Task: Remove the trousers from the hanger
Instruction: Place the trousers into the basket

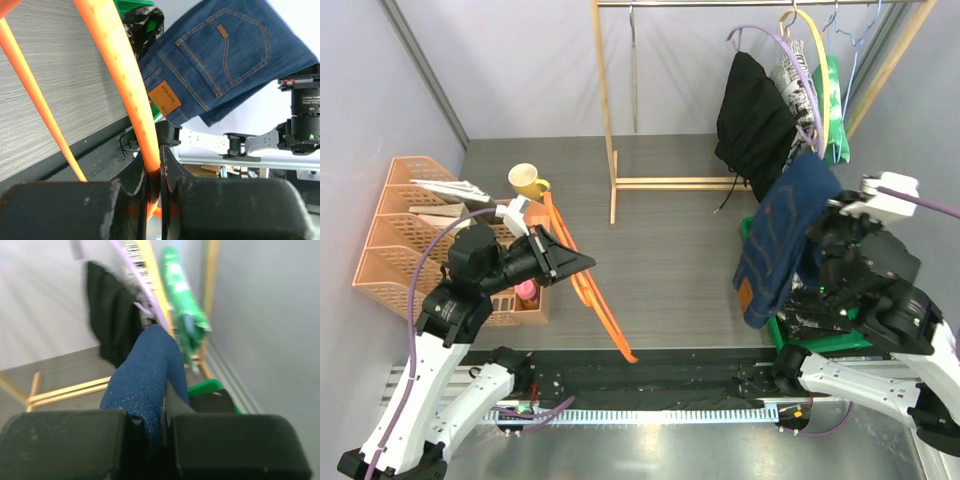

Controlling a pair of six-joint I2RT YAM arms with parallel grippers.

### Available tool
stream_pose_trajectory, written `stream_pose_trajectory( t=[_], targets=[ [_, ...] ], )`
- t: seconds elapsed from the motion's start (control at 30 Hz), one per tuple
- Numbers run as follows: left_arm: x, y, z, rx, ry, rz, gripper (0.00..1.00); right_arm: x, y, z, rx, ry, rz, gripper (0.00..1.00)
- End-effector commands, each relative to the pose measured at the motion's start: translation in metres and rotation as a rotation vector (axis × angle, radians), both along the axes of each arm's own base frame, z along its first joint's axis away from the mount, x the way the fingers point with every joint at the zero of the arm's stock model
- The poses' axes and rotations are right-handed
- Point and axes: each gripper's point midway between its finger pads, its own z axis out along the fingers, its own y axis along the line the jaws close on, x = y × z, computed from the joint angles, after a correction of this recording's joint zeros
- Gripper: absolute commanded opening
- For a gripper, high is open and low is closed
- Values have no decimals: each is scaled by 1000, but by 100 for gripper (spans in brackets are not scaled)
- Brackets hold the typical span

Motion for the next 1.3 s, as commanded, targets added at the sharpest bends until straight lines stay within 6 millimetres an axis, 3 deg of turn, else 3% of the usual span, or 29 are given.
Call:
stream_pose_trajectory(
  t=[0.0, 0.13, 0.23, 0.37, 0.43, 0.63, 0.87, 0.9, 0.97, 1.0, 1.07, 1.17, 1.27],
  targets=[
    [-9, -3, 11, -15, -96, -64, 0, -38, -76, -5, 89, 1, -357, 1],
    [-14, -6, 9, -27, -104, -106, 0, -71, -121, -12, 113, 14, -499, 1],
    [-16, -9, 4, -28, -105, -128, 0, -89, -141, -14, 125, 32, -583, 1],
    [-17, -15, 2, -18, -119, -153, 0, -107, -158, -22, 91, 82, -682, 1],
    [-19, -18, -1, 4, -127, -170, 0, -105, -154, -28, 56, 96, -687, 1],
    [-27, -22, -2, 73, -135, -209, 0, -82, -125, -54, -16, 78, -694, 1],
    [-39, -23, -3, 166, -182, -271, 0, -45, -88, -103, -173, 74, -759, 1],
    [-41, -24, -3, 167, -185, -279, 0, -39, -96, -110, -185, 98, -811, 1],
    [-44, -26, -3, 167, -186, -295, 0, 1, -92, -137, -179, 186, -750, 1],
    [-45, -25, -4, 172, -183, -297, 0, 8, -113, -148, -159, 230, -826, 1],
    [-47, -24, -5, 175, -181, -298, 0, 24, -117, -166, -125, 270, -830, 1],
    [-47, -23, -4, 183, -183, -296, 0, 28, -136, -171, -129, 307, -918, 1],
    [-44, -23, -5, 192, -186, -289, 0, 9, -151, -152, -111, 246, -1014, 1]
  ],
)
